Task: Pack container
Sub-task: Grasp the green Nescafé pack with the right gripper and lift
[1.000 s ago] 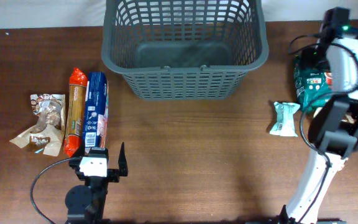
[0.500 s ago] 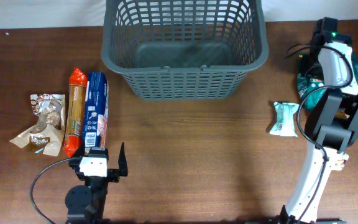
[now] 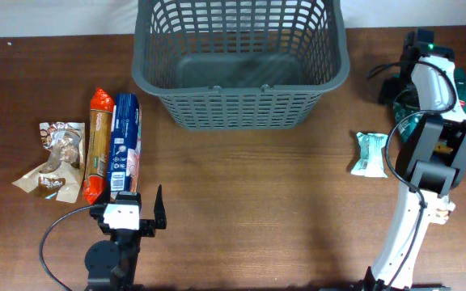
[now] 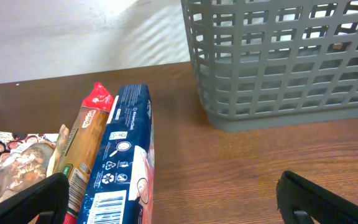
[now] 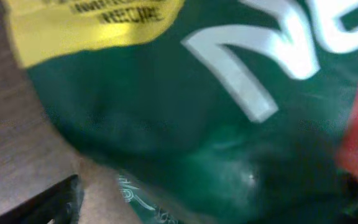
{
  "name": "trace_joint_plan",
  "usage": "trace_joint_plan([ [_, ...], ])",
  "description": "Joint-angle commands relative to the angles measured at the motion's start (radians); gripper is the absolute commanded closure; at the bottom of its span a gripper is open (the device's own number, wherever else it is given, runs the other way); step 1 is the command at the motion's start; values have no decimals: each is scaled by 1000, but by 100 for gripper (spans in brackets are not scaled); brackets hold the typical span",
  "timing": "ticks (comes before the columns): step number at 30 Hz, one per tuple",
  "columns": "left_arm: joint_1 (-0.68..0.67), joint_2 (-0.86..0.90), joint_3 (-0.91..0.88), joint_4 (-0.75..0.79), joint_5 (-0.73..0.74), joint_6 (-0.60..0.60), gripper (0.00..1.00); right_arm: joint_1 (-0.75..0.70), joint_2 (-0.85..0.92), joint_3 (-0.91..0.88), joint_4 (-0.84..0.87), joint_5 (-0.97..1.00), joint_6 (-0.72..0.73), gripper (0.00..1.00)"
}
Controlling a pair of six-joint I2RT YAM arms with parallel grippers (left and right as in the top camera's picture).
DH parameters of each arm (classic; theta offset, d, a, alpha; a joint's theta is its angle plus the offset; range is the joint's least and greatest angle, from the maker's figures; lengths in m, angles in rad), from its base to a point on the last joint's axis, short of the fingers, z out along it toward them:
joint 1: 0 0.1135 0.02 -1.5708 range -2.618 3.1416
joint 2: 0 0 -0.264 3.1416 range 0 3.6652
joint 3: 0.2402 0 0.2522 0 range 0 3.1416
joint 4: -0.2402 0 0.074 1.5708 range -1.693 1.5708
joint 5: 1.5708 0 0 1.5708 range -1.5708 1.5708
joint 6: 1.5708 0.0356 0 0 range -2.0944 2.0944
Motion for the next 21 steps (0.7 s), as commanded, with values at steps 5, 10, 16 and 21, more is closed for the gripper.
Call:
trace_joint_plan([
  [5, -2, -6, -5, 0, -7, -2, 1, -13, 65, -36, -31, -35, 20, 9],
  [10, -2, -6, -5, 0, -7, -2, 1, -13, 65, -36, -27, -35, 32, 78],
  [16, -2, -6, -5, 0, -7, -2, 1, -13, 50, -15, -34, -35, 35, 96],
  [21, -2, -6, -5, 0, -7, -2, 1, -13, 2, 76, -75, -31, 35, 96],
])
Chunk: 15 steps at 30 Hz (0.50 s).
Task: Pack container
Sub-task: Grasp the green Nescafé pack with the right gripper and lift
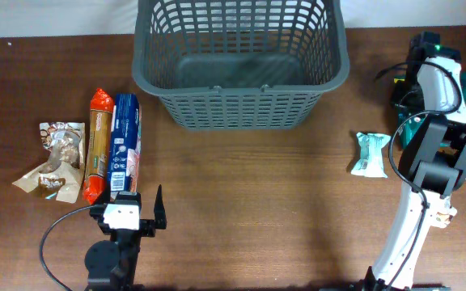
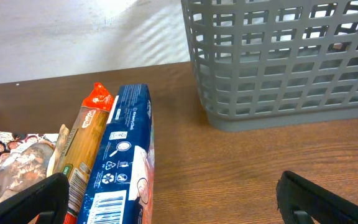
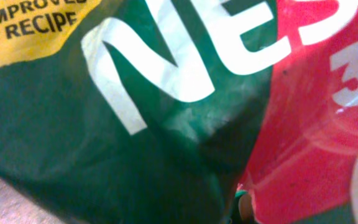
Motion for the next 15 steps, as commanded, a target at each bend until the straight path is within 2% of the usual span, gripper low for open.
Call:
trace_joint_plan([
  [1, -2, -6, -5, 0, -7, -2, 1, 8, -8, 89, -48, -50, 13, 96],
  [15, -2, -6, -5, 0, -7, -2, 1, 12, -37, 754, -380, -48, 13, 96],
])
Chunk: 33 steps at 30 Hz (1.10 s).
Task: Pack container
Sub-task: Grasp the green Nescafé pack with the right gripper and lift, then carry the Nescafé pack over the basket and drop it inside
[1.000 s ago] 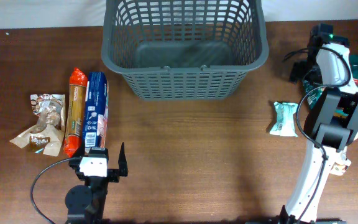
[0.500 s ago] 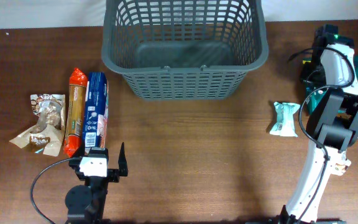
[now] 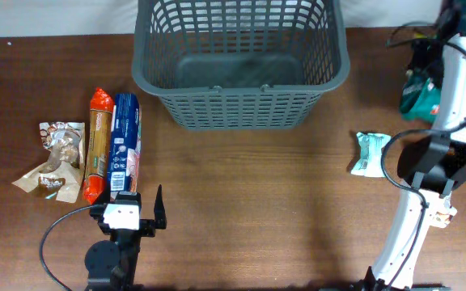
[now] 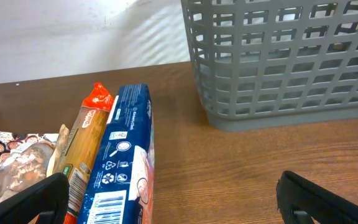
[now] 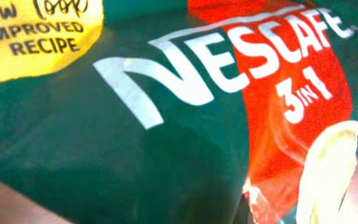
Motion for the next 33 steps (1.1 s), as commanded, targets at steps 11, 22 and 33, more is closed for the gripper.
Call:
trace_joint_plan([
  [11, -2, -6, -5, 0, -7, -2, 1, 163, -239, 309, -93, 97, 7, 96],
  [22, -2, -6, -5, 0, -7, -2, 1, 444, -417, 309, -10, 287, -66, 96],
  [33, -2, -6, -5, 0, -7, -2, 1, 727, -423, 307, 69, 211, -297, 96],
])
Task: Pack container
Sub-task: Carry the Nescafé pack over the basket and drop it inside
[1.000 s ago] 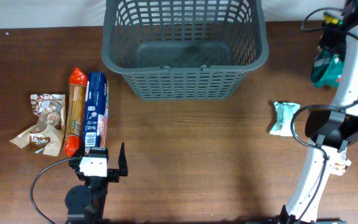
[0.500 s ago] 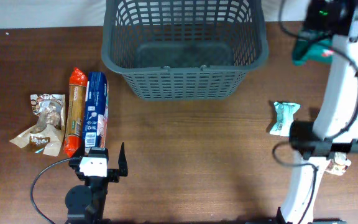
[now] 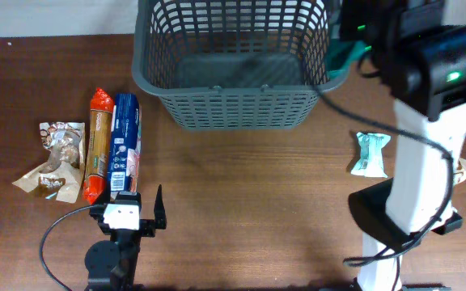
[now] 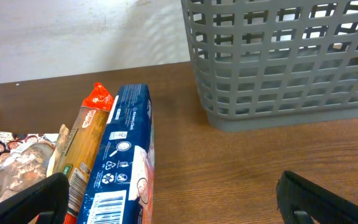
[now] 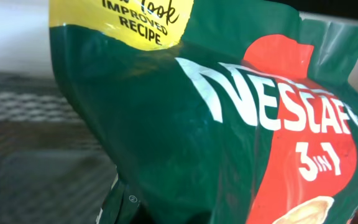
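Note:
A green and red Nescafe 3-in-1 bag (image 5: pixel 229 137) fills the right wrist view, hanging in the air; my right gripper (image 3: pixel 353 40) is shut on it, its fingers hidden behind the bag. Overhead, a corner of the bag (image 3: pixel 342 55) shows at the right rim of the grey basket (image 3: pixel 241 113). The raised right arm covers the rest. My left gripper (image 4: pixel 179 208) rests open low at the front left, nothing between its fingers. A blue packet (image 4: pixel 126 162) and an orange pasta packet (image 4: pixel 86 143) lie just ahead of it.
A brown snack bag (image 3: pixel 55 158) lies left of the pasta packet (image 3: pixel 97 145) and blue packet (image 3: pixel 126 141). A small pale-green packet (image 3: pixel 370 153) lies on the table at the right. The basket stands at the back middle, its mesh wall (image 4: pixel 278 62) facing the left wrist.
My right gripper, with the green bag, has moved from the far right back corner of the table leftward to the basket's right rim, raised high. The left arm has not moved.
My right gripper was down on the green bag at the table's right back edge. Then the bag was lifted clear of the table near the back right corner. Now it hangs at the basket's right rim. The left gripper stayed open and still throughout.

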{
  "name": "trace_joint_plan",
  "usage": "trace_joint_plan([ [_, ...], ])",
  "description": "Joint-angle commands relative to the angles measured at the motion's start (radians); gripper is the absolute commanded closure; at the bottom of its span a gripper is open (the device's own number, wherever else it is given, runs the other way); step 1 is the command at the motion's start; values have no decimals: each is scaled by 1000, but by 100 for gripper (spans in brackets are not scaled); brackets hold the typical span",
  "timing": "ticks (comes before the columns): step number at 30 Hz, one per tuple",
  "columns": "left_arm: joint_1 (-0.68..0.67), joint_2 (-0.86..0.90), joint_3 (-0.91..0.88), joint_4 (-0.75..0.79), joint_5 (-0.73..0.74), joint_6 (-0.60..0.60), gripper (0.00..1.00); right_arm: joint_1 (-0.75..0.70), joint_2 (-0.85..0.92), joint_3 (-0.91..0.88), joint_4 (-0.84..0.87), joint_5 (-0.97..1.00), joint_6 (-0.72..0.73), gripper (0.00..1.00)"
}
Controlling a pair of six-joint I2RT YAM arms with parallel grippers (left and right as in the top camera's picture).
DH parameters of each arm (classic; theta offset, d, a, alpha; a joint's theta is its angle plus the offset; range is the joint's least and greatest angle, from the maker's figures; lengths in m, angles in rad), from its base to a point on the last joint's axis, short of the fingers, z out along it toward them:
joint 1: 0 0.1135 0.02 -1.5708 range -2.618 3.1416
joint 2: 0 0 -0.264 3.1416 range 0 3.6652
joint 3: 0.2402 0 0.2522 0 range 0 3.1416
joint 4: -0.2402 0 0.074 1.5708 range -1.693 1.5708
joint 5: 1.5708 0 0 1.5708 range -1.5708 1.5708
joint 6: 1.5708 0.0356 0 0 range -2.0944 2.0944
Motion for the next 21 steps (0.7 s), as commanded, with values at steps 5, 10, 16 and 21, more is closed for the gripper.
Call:
trace_joint_plan([
  [5, -2, -6, -5, 0, -7, -2, 1, 137, -15, 4, 126, -2, -176, 96],
  [10, -2, -6, -5, 0, -7, -2, 1, 143, -8, -88, 217, -75, -191, 96],
  [16, -2, -6, -5, 0, -7, -2, 1, 142, 26, -259, 321, -76, -190, 97],
  [21, -2, -6, -5, 0, -7, -2, 1, 142, 32, -421, 435, -77, -185, 97],
])
